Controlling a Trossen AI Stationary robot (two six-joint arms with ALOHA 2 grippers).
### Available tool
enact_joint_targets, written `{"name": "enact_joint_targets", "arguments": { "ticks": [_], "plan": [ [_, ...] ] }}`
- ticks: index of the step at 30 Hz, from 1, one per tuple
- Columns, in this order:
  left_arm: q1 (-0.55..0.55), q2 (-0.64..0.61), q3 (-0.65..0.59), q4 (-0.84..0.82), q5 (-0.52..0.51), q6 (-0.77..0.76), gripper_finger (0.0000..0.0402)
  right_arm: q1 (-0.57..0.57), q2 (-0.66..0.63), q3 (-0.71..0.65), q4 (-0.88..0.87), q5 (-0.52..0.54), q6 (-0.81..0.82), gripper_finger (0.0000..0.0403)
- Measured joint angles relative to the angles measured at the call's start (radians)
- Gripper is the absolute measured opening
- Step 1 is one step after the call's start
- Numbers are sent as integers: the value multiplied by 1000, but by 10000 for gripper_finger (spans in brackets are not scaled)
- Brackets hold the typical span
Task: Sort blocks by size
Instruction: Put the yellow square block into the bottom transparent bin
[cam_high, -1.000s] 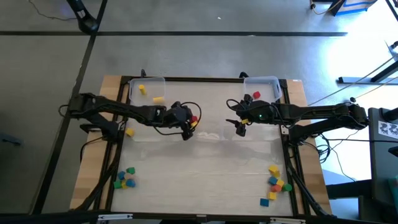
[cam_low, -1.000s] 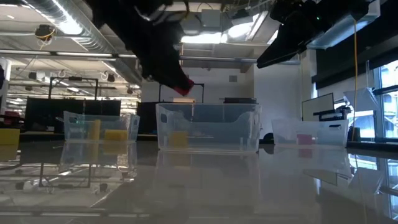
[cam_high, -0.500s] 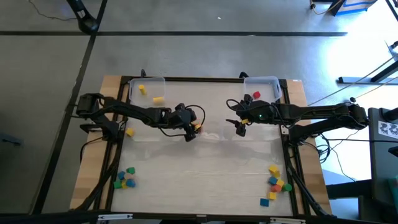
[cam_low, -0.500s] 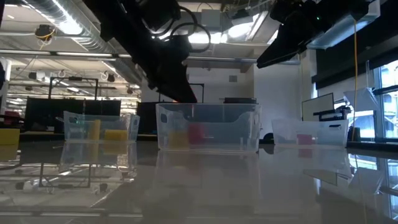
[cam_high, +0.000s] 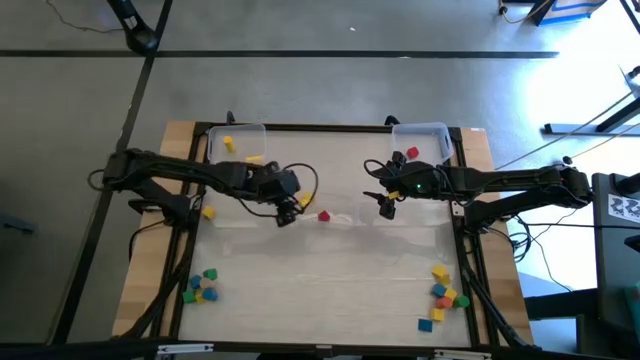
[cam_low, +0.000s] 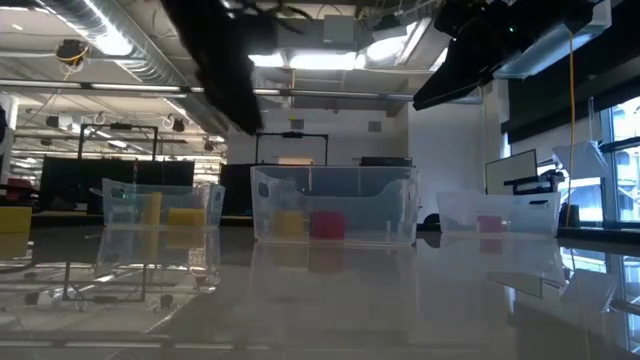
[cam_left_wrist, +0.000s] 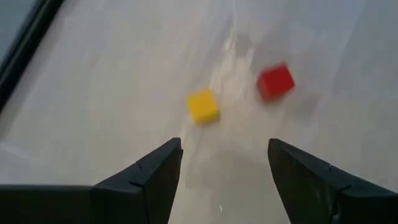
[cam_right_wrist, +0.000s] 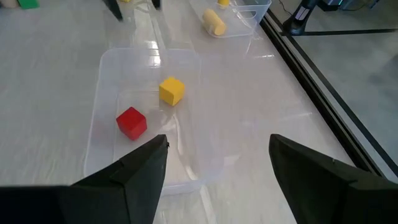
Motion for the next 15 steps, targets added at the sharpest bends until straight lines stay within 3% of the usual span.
{"name": "enact_joint_targets", "arguments": {
  "ticks": [9, 15],
  "plan": [
    [-21, -82, 2, -534, -1, -310, 224, 0, 0, 0, 0, 0, 0, 280],
    [-18, -82, -72, -677, 0, -441, 223, 0, 0, 0, 0, 0, 0, 280]
  ]
}}
